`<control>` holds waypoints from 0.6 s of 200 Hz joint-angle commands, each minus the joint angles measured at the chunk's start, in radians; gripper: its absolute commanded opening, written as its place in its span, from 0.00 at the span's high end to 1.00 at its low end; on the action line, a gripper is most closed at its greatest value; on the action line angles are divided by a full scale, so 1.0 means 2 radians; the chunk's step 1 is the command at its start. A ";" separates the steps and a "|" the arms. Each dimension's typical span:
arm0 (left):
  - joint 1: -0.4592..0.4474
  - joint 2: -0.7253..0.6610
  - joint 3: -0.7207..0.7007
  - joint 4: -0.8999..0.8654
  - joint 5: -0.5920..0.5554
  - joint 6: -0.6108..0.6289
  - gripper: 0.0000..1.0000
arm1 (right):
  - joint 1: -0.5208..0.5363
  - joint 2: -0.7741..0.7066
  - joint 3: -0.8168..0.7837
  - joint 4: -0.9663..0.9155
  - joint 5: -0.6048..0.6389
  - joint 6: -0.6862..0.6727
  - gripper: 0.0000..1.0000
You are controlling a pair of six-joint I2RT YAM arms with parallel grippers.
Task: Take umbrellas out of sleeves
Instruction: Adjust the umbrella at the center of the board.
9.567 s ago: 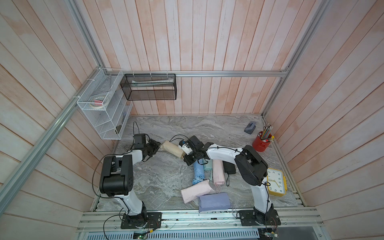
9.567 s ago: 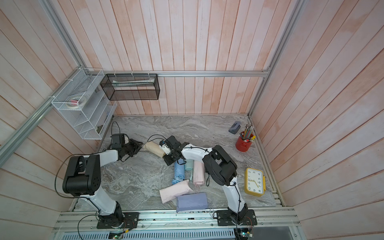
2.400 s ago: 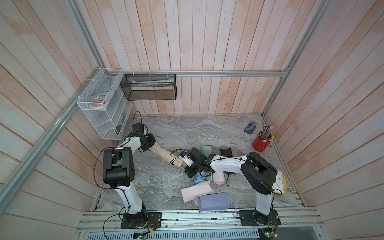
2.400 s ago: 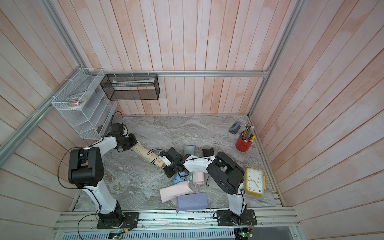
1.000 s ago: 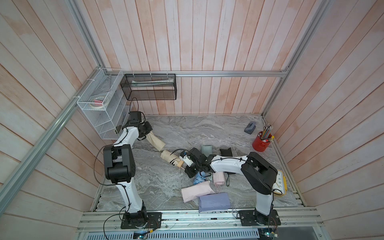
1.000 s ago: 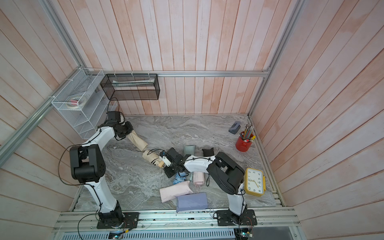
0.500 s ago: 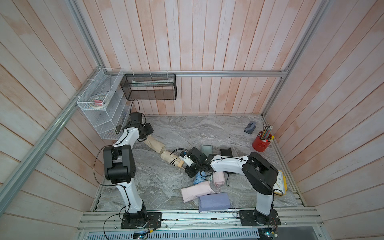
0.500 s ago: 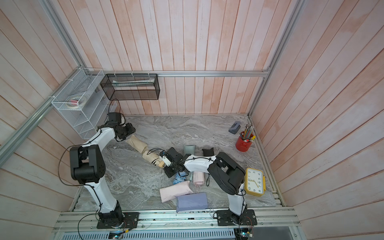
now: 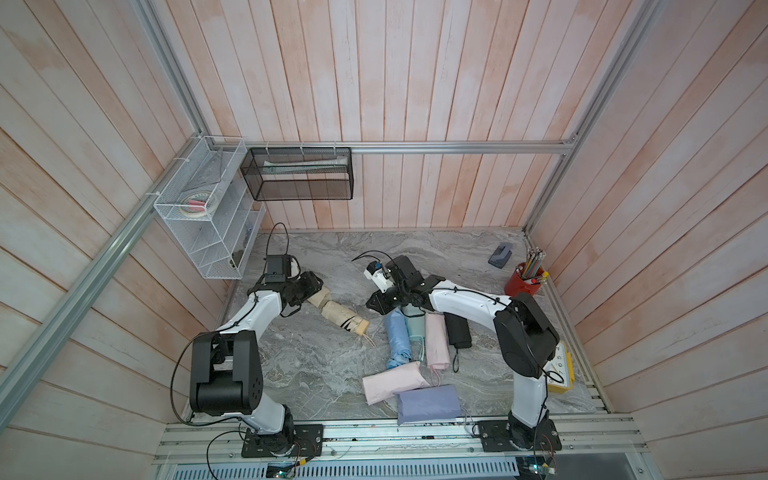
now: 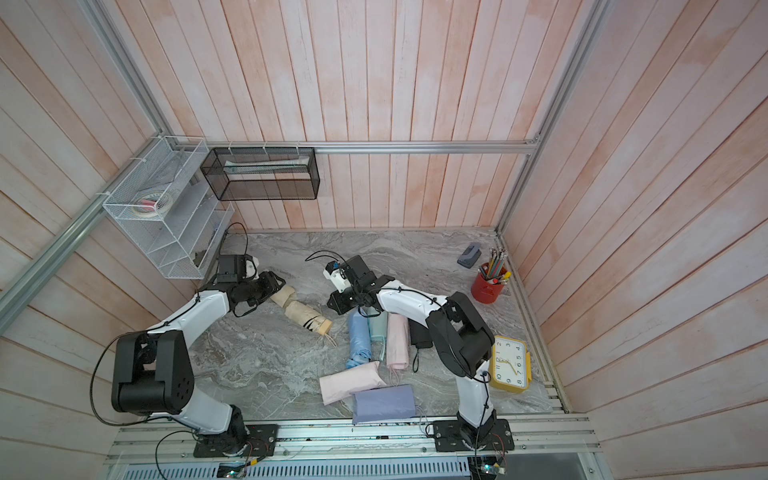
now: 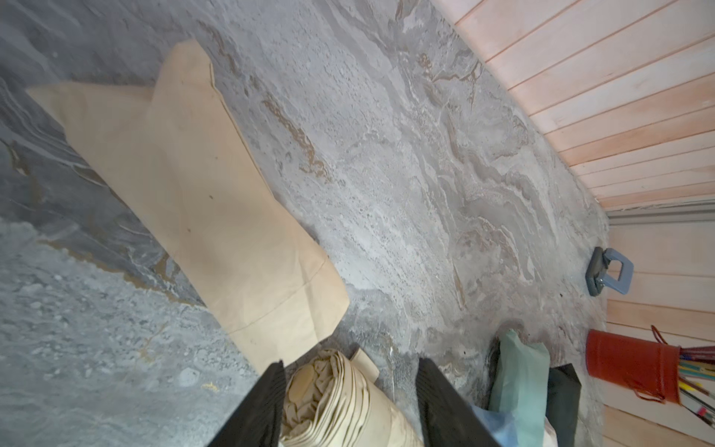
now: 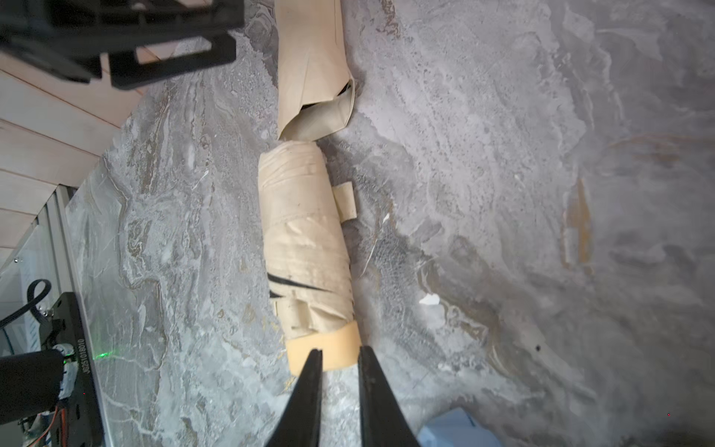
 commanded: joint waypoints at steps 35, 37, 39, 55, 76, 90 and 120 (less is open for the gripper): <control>0.001 -0.037 -0.034 0.046 0.045 -0.024 0.43 | -0.004 0.084 0.067 -0.049 -0.029 0.007 0.80; 0.002 -0.038 -0.035 0.047 0.047 -0.025 0.43 | -0.004 0.084 0.066 -0.048 -0.030 0.008 0.80; 0.001 -0.039 -0.036 0.047 0.048 -0.026 0.43 | -0.003 0.086 0.066 -0.047 -0.032 0.009 0.80; 0.000 -0.048 -0.045 0.049 0.057 -0.032 0.43 | 0.000 0.090 0.061 -0.044 -0.045 0.014 0.80; -0.003 -0.072 -0.060 0.049 0.063 -0.038 0.43 | 0.012 0.093 0.058 -0.040 -0.053 0.018 0.80; -0.009 -0.092 -0.071 0.047 0.062 -0.042 0.43 | 0.020 0.096 0.059 -0.039 -0.060 0.022 0.80; -0.015 -0.131 -0.096 0.034 0.058 -0.044 0.43 | 0.032 0.112 0.076 -0.034 -0.076 0.036 0.80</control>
